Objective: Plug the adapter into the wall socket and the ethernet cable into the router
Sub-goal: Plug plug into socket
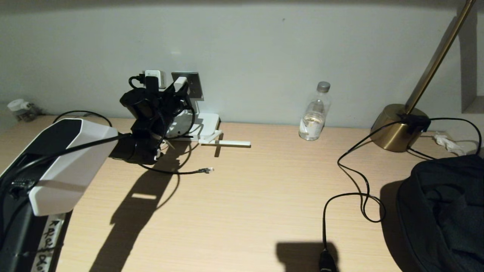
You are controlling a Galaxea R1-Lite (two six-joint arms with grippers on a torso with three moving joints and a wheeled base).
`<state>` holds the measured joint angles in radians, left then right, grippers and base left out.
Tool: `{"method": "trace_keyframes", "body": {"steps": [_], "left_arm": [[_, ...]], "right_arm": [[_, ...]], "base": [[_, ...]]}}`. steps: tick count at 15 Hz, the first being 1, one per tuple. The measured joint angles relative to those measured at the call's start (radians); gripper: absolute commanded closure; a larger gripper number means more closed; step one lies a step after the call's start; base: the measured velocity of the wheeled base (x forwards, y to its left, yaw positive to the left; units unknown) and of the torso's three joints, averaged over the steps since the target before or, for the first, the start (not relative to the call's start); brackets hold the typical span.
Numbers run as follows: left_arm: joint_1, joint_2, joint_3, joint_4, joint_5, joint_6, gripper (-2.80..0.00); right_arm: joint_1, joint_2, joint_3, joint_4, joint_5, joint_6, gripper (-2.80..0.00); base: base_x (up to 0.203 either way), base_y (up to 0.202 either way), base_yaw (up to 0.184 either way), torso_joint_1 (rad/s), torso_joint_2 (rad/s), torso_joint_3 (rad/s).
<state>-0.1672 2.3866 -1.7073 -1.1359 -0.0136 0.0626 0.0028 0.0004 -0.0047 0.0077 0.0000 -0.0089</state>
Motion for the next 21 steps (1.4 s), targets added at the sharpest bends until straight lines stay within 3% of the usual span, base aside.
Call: {"method": "trace_keyframes", "body": {"steps": [6, 21], "left_arm": [[0.000, -0.015, 0.076, -0.049, 0.000, 0.001, 0.00], [0.000, -0.018, 0.060, -0.028, -0.004, 0.002, 0.00]], "right_arm": [[0.000, 0.000, 0.000, 0.000, 0.000, 0.000, 0.00], [0.000, 0.000, 0.000, 0.000, 0.000, 0.000, 0.00]], "base": [[0.000, 0.000, 0.000, 0.000, 0.00, 0.000], [0.000, 0.000, 0.000, 0.000, 0.00, 0.000]]}}
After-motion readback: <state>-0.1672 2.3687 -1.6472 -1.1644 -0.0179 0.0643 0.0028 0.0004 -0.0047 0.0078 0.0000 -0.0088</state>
